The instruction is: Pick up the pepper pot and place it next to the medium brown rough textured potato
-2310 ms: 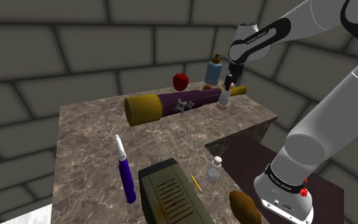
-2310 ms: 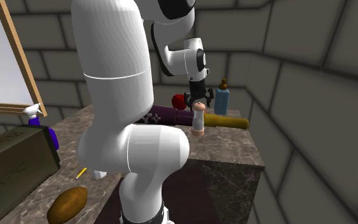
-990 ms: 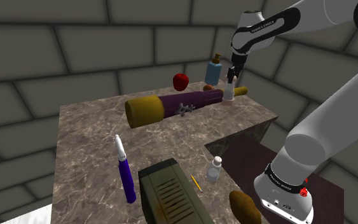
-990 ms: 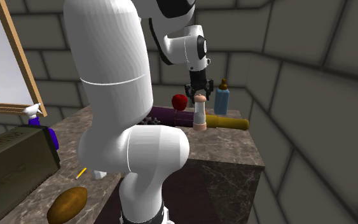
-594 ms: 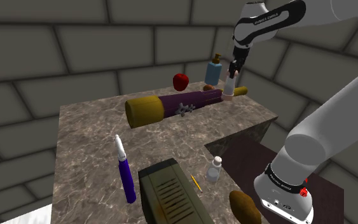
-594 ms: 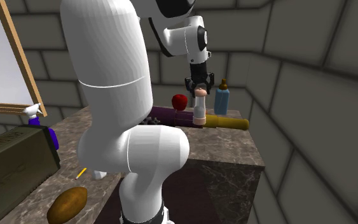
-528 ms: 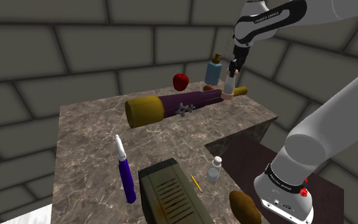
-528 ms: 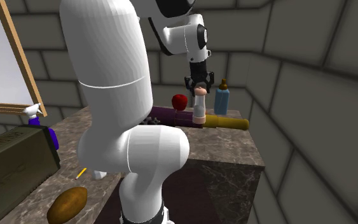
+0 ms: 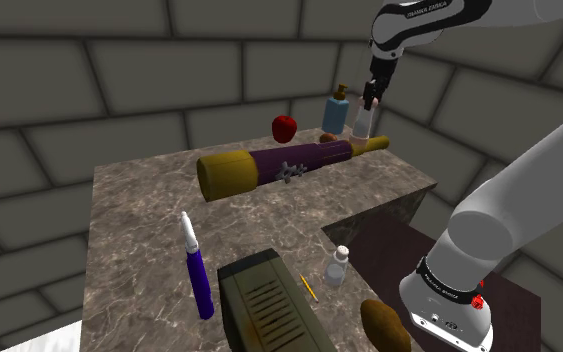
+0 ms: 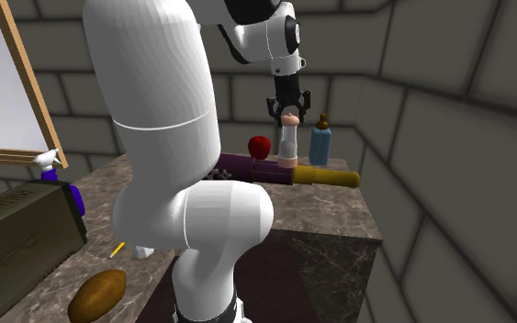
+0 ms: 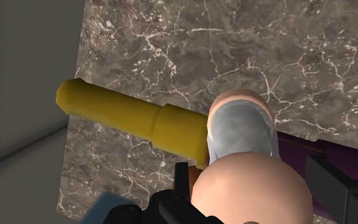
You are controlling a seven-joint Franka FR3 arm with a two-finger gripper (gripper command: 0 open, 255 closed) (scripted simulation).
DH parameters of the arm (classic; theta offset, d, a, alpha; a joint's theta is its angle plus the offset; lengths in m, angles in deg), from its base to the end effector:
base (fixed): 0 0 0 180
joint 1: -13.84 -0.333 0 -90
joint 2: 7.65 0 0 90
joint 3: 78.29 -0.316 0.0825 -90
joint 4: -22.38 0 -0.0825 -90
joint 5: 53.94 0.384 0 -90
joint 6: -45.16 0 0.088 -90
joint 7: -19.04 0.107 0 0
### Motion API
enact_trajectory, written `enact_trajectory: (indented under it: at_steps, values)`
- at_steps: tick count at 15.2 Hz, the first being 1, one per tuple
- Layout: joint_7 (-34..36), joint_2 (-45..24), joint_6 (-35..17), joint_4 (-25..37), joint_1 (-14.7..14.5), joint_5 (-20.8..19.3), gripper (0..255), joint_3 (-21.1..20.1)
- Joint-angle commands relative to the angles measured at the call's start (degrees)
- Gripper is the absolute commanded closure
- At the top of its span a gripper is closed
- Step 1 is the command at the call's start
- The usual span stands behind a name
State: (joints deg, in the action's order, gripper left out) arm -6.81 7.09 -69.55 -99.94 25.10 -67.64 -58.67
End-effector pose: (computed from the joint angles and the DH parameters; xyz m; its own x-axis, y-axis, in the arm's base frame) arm 0.4115 -0.2754 0.5197 0.9994 0.0089 0.0346 0.0028 -0.9849 0.1733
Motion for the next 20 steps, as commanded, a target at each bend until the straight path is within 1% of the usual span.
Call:
enact_trajectory:
  at_steps: [1, 20]
  values:
    - [-0.1, 0.4, 1.6, 1.2, 0.0, 0.0, 255, -0.2]
    - [-2.3, -0.4, 16.0, 16.5, -0.6, 1.3, 255, -1.0]
